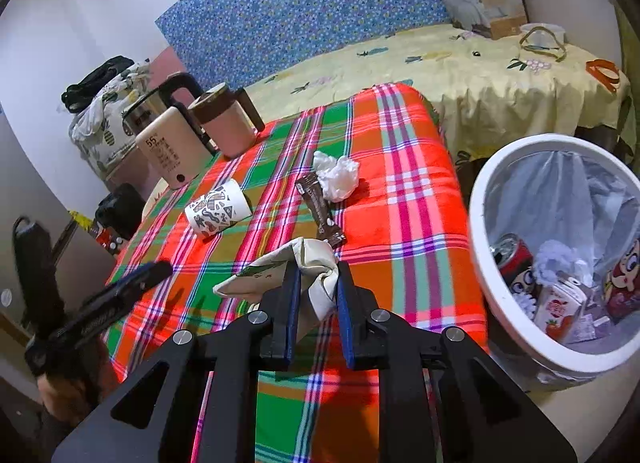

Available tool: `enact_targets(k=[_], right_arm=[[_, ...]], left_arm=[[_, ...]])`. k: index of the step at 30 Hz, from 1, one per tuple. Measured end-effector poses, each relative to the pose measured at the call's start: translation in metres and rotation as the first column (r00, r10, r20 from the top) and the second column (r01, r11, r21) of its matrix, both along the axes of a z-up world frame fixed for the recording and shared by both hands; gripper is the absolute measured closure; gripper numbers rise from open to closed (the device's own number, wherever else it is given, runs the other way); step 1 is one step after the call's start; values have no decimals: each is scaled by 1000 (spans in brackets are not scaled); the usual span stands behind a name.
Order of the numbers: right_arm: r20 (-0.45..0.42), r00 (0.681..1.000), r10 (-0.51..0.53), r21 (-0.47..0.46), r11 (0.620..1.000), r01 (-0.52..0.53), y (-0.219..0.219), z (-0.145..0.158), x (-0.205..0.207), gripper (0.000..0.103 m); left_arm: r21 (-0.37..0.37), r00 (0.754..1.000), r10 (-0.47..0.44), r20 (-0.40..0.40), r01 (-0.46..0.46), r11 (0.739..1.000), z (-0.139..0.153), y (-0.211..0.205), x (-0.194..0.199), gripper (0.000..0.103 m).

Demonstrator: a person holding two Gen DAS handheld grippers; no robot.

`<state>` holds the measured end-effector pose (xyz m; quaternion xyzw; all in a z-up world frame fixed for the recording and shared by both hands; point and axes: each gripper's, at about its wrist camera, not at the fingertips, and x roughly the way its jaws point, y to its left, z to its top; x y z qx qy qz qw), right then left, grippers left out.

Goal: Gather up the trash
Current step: 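Grasp the brown coffee sachet with the left gripper while the right gripper holds the napkin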

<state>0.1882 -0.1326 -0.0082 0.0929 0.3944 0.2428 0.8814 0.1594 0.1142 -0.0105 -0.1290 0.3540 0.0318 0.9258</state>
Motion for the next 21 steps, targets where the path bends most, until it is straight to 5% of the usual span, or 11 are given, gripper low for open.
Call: enact_targets(k=[21], right_arm=[[37,996,-85,36,996,83,-45,6,-1,84]], left_arm=[[-95,982,-165,-96,156,983,-18,-99,103,63]])
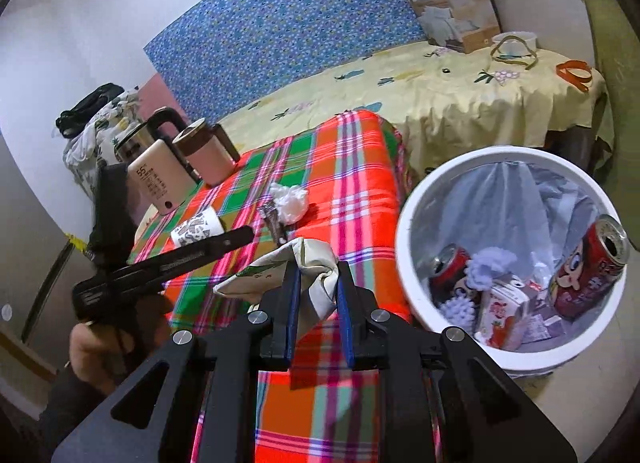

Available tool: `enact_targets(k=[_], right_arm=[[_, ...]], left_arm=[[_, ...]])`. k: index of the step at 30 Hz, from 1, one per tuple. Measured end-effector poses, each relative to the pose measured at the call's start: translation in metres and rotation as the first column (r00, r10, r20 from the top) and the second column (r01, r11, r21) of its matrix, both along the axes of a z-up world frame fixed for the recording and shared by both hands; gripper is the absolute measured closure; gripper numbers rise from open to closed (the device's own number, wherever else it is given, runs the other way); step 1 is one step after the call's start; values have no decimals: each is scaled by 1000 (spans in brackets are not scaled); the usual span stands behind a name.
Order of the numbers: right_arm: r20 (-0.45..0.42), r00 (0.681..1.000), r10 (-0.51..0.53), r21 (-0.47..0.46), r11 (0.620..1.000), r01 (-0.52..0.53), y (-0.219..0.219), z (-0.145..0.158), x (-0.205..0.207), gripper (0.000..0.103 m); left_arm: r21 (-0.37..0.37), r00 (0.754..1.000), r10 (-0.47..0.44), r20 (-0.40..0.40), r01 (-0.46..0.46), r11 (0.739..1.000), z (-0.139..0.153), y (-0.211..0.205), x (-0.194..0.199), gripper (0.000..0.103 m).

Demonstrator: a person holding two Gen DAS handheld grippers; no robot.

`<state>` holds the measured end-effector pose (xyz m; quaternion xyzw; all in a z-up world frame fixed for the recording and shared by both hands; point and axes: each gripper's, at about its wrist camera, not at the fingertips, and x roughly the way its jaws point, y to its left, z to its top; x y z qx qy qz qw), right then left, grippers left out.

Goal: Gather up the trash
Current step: 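Grasp the brown coffee sachet with the left gripper while the right gripper holds the napkin, then carry the sachet and napkin over the white bin and open both grippers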

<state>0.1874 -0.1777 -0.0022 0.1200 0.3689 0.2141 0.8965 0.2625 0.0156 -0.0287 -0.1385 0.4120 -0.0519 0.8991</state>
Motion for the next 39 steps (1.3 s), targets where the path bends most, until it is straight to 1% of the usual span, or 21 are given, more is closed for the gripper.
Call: enact_targets(k=[5,7,8,9,10,15,22,28,39], right_arm=[[-5,1000,-23,9,1000,23,-13,-2,1,84],[-4,1000,-29,13,1000,29,-15,-3,1,84],[-3,1000,-31,15,999,31,-16,-2,1,84],[-3,999,-32,16,999,32,-17,-2,0,84],[-1,999,-33,17,999,33,-18,-2,0,84],[12,999,-38,12,999,38,-20,0,-5,84],[16,999,-48,-1,999,48,-19,1,-13,84],[23,998,-53,-9,999,53,-21,4,-20,84],[60,997,-58,-12,998,59,-22,16,-35,84]], left_arm=[[22,999,1,-35,-1,1000,-13,-19,15,63],[67,999,14,-46,-11,998,-18,-25,18,64],[94,999,18,-37,-15,995,-18,-27,17,73],[119,999,21,-39,-16,993,-19,-30,16,77],[133,999,19,-36,-14,991,-19,-30,15,79],[122,1000,9,-27,-5,992,-16,-24,-3,83],[97,999,-16,27,13,995,1,-17,-54,83],[110,997,-43,67,35,993,21,-24,-92,83],[111,990,-66,122,53,992,45,-40,-127,83]])
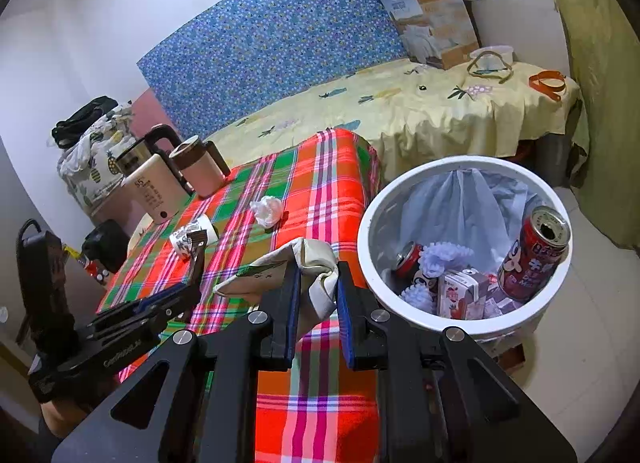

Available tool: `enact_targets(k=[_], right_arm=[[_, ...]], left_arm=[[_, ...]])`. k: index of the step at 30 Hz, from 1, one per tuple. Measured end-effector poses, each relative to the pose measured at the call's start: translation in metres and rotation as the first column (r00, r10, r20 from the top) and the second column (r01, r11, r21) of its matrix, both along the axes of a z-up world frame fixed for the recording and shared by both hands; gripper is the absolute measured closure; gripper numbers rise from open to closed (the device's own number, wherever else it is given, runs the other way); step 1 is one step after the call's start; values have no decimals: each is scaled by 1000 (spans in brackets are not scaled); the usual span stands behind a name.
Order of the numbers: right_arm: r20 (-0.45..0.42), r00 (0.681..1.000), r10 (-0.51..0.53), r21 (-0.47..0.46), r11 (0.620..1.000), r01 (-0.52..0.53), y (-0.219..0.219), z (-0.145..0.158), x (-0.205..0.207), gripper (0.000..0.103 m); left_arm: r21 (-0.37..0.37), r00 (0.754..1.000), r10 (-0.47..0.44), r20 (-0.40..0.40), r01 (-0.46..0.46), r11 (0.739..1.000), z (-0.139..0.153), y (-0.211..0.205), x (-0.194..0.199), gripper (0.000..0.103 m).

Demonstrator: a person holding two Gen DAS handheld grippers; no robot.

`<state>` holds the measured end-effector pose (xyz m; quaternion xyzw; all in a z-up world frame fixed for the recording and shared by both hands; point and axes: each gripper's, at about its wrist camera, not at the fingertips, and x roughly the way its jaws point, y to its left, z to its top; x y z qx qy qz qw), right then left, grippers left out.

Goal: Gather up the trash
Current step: 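Carry the sachet and napkin over the white bin and open both grippers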

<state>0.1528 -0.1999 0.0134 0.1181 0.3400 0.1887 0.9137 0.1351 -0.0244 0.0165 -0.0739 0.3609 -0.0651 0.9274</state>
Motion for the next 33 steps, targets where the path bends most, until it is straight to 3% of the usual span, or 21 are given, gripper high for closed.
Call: enact_targets(k=[16,33], right_arm=[[19,999,-37,3,999,37,-15,1,-4,84],[47,978,-204,-42,978,206,-72,4,18,84]], left_arm=[[-2,998,-67,15,67,998,8,-30,-12,83],[-5,977,-212,2,212,977,2,-93,41,83]])
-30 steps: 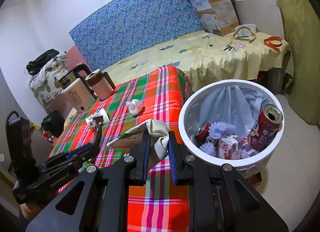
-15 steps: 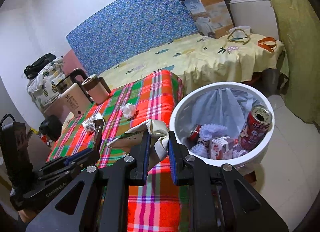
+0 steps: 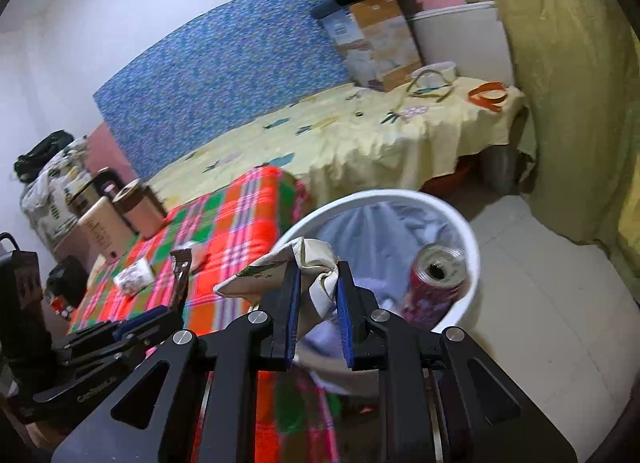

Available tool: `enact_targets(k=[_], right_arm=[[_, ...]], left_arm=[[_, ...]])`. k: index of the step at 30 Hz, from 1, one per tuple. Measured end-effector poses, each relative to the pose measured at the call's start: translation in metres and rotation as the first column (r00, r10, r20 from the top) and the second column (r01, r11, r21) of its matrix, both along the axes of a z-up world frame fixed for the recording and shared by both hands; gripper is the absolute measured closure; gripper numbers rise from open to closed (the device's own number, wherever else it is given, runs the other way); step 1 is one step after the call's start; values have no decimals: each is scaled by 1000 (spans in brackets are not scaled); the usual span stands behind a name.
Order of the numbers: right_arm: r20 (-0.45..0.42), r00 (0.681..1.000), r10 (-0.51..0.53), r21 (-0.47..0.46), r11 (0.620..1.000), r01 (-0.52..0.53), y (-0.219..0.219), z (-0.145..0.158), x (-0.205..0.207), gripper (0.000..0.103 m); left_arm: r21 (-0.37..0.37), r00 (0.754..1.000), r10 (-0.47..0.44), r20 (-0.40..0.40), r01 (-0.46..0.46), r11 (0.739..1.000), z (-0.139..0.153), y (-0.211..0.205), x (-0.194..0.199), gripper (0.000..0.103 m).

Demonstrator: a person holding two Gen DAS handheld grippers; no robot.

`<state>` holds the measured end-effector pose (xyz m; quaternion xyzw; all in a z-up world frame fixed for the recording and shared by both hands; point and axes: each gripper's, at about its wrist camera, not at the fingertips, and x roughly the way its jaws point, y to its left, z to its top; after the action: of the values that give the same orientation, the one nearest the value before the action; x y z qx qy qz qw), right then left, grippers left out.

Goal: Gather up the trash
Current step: 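Carry the sachet and napkin over the white bin and open both grippers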

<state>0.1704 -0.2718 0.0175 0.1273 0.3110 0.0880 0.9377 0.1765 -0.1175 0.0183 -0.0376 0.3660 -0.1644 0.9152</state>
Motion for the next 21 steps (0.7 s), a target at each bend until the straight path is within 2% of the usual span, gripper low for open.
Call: enact_targets(k=[7,21], right_arm=[[-10,999,-51,-39,998,50,-12,-7,13,83],[-14,998,-61,-100,993,60,-21,-7,39,83]], left_arm=[[7,999,-46,-19,46,999,-10,-22,29,83],[17,993,-101,-66,102,995,-35,-48,72,82]])
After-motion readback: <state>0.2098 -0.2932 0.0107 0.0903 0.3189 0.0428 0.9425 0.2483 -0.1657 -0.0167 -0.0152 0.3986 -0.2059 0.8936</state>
